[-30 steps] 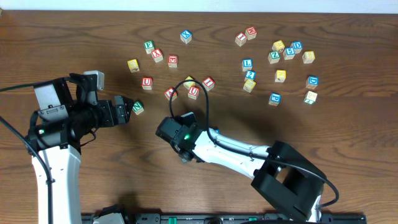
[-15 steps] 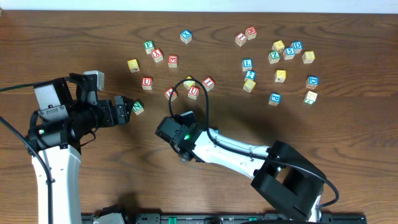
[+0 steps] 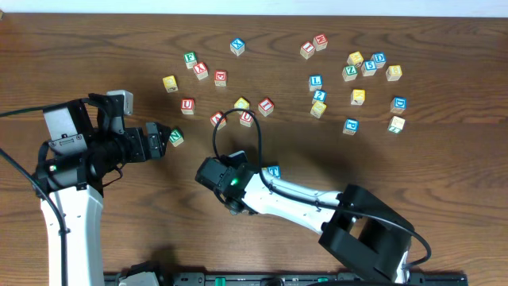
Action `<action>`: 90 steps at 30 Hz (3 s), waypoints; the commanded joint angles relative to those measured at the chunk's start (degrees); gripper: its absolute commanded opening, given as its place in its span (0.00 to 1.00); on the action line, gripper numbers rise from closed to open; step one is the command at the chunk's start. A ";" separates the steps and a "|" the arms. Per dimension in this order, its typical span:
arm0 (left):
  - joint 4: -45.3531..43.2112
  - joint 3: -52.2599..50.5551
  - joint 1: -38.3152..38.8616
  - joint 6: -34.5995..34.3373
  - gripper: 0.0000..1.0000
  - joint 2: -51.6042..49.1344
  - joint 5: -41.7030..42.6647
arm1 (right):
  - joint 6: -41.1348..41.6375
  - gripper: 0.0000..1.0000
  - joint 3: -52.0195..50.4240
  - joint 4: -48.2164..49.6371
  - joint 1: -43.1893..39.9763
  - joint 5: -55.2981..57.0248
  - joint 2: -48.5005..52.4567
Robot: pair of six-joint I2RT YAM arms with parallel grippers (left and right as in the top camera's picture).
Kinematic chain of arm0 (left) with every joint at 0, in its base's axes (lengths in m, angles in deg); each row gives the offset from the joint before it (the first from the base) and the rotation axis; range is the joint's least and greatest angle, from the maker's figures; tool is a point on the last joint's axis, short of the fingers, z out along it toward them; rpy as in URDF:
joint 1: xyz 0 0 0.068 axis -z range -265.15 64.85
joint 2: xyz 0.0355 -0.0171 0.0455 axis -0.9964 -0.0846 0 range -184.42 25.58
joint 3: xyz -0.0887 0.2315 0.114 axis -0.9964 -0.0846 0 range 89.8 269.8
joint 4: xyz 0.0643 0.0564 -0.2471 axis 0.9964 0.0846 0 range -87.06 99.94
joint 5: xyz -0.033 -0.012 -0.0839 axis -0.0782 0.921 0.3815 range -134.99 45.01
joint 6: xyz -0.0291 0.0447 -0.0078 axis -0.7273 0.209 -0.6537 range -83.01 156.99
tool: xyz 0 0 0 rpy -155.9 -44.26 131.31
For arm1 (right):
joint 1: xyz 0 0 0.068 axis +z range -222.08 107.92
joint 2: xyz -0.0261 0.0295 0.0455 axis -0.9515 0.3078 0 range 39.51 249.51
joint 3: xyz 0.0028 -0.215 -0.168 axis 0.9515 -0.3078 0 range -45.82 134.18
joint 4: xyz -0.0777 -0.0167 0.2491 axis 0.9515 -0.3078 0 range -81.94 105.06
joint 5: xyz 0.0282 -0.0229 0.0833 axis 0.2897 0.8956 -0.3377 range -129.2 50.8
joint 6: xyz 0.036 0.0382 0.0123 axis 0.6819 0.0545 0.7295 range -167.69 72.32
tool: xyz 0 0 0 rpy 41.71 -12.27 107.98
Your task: Spell out ROBOT
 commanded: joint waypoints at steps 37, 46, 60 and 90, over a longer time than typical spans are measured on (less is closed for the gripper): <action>-0.02 1.05 -0.26 0.35 0.98 0.09 0.28 | 6.47 0.01 1.09 -2.95 -1.77 11.17 0.15; -0.02 1.05 -0.26 0.33 0.98 0.09 0.28 | 6.45 0.01 1.09 -2.71 -1.77 11.37 0.15; -0.02 1.05 -0.26 0.35 0.98 0.09 0.28 | 8.87 0.01 1.09 -6.97 -0.68 5.79 0.15; -0.02 1.05 -0.26 0.35 0.98 0.09 0.28 | 13.57 0.01 1.07 -9.31 -2.21 14.80 0.17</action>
